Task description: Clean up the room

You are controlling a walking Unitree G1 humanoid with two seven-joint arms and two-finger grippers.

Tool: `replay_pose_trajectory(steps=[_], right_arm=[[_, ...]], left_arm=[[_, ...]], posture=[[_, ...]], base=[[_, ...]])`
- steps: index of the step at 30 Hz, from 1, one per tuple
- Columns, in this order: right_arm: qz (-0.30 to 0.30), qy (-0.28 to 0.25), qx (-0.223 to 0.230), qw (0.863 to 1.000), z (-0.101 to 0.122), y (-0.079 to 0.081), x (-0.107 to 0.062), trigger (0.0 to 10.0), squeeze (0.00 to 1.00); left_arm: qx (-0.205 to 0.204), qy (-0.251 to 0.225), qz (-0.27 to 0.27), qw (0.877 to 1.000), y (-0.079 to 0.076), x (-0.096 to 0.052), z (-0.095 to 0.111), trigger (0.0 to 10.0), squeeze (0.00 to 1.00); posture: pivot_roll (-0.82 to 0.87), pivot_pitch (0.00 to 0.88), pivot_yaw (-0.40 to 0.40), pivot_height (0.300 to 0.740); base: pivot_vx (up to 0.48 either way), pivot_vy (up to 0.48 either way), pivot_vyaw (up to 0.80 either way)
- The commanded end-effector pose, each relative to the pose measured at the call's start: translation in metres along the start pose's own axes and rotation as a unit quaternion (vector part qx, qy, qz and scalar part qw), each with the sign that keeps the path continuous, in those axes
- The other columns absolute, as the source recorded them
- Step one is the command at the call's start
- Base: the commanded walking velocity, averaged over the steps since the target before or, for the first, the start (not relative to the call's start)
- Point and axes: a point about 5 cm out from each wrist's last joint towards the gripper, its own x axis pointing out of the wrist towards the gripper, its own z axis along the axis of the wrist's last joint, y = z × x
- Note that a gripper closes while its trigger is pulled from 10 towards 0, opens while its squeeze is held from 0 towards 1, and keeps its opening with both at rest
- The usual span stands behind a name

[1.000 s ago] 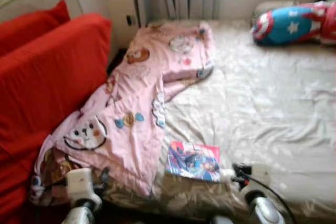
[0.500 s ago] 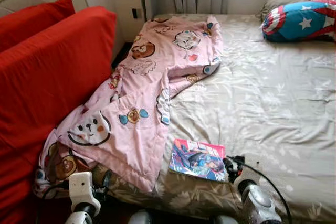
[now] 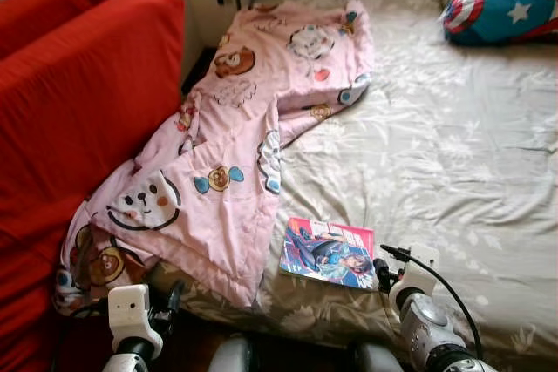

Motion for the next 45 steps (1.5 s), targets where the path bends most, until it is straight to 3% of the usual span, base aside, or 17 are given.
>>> replay_pose_trajectory(steps=[1, 9, 28, 29, 31, 32, 45], right_arm=[[-0.007, 0.014, 0.0, 1.0, -0.006, -0.003, -0.001, 10.0, 0.0], [-0.025, 0.002, 0.016, 1.0, 0.003, -0.01, 0.0, 10.0, 0.0], [-0.011, -0.026, 0.038, 0.999, 0.016, -0.005, 0.003, 10.0, 0.0], [-0.011, -0.028, 0.042, 0.999, 0.016, -0.005, 0.002, 4.4, 0.0], [-0.009, -0.031, 0.046, 0.998, 0.016, -0.005, 0.002, 4.4, 0.0], [-0.008, -0.033, 0.045, 0.998, 0.016, -0.006, 0.002, 0.0, 0.0], [-0.008, -0.035, 0.049, 0.998, 0.015, -0.008, 0.001, 0.0, 0.0]], left_arm=[[-0.003, 0.01, 0.0, 1.0, 0.001, -0.005, -0.002, 10.0, 0.0], [-0.001, 0.017, -0.004, 1.0, 0.002, -0.018, 0.005, 10.0, 0.0], [0.01, 0.03, -0.001, 1.0, 0.005, -0.037, 0.02, 10.0, 0.0], [0.01, 0.031, -0.001, 0.999, 0.005, -0.038, 0.02, 10.0, 0.0], [0.01, 0.033, -0.001, 0.999, 0.005, -0.039, 0.019, 10.0, 0.0], [0.01, 0.035, 0.0, 0.999, 0.006, -0.04, 0.019, 10.0, 0.0], [0.012, 0.039, 0.005, 0.999, 0.005, -0.036, 0.016, 10.0, 0.0]], posture=[[0.12, 0.248, 0.091, 0.655], [0.15, 0.294, 0.113, 0.655], [0.22, 0.339, 0.16, 0.655], [0.22, 0.339, 0.16, 0.655], [0.22, 0.338, 0.16, 0.655], [0.22, 0.338, 0.16, 0.655], [0.21, 0.312, 0.145, 0.655]], base=[[0.0, 0.0, 0.0], [0.0, 0.0, 0.0], [0.0, 0.0, 0.0], [0.0, 0.0, 0.0], [0.0, 0.0, 0.0], [0.0, 0.0, 0.0], [0.0, 0.0, 0.0]])
